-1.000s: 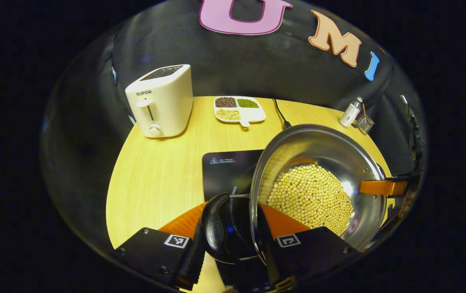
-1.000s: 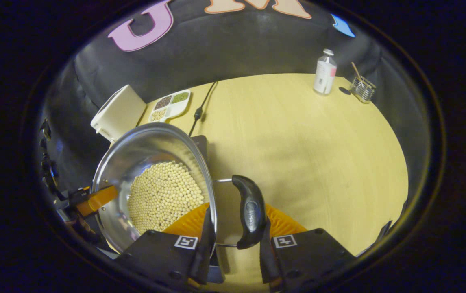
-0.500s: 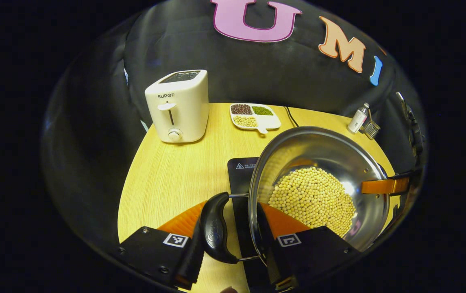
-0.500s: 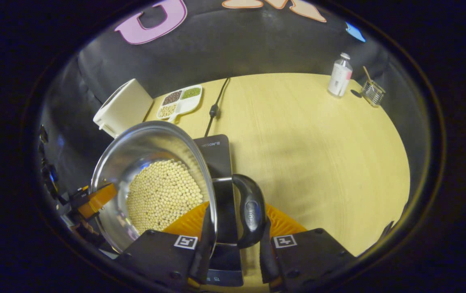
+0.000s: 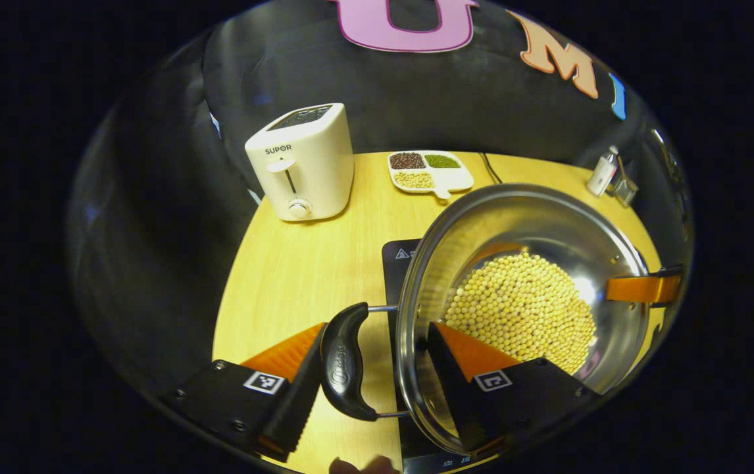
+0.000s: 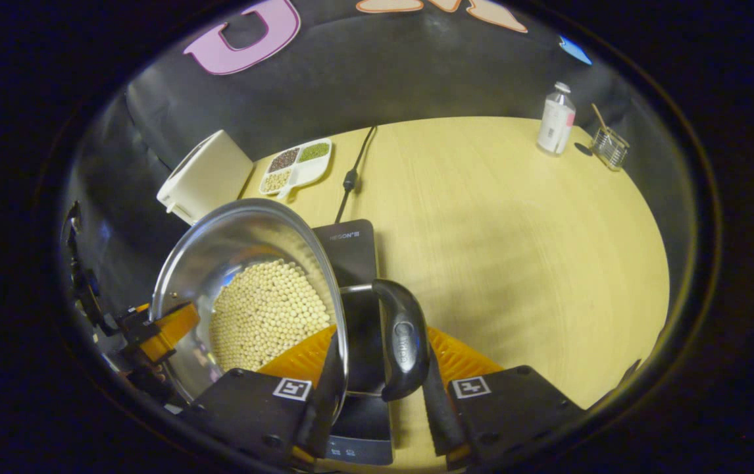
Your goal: First push the handle of the pot to place it horizontally, then grasp the pot with both hands and set it on the induction cooktop.
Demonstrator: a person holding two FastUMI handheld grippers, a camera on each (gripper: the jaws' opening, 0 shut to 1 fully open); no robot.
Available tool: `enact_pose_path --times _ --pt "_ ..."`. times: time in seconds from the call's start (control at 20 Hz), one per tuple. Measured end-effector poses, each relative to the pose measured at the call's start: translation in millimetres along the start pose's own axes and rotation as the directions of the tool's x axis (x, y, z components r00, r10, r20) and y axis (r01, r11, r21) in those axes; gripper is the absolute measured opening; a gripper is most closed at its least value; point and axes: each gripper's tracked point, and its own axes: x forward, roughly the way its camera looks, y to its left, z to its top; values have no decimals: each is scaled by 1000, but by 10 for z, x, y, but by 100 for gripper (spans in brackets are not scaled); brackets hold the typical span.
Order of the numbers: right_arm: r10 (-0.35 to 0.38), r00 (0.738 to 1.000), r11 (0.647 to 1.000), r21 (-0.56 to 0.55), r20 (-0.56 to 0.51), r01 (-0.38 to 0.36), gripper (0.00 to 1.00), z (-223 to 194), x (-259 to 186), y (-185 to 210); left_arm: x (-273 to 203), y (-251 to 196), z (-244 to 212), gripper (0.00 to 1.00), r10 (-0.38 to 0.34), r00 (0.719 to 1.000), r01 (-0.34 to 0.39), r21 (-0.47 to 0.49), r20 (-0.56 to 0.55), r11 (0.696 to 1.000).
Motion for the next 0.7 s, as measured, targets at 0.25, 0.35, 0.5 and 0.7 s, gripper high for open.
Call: enact_pose_path --times 0.25,0.35,0.5,0.7 --pt "136 989 989 42 64 -139 100 134 -361 -123 -493 -38 328 96 132 980 -142 54 147 988" --pt "166 980 985 37 111 -170 100 253 -616 -303 -766 -99 447 97 190 960 -199 26 204 980" --pt "189 960 979 33 207 -200 94 403 -994 -670 -1200 -352 594 97 235 927 -241 -14 293 970" --pt "185 939 983 -64 291 -174 92 412 -1371 -1235 -1836 -876 718 97 255 881 -257 -51 398 965"
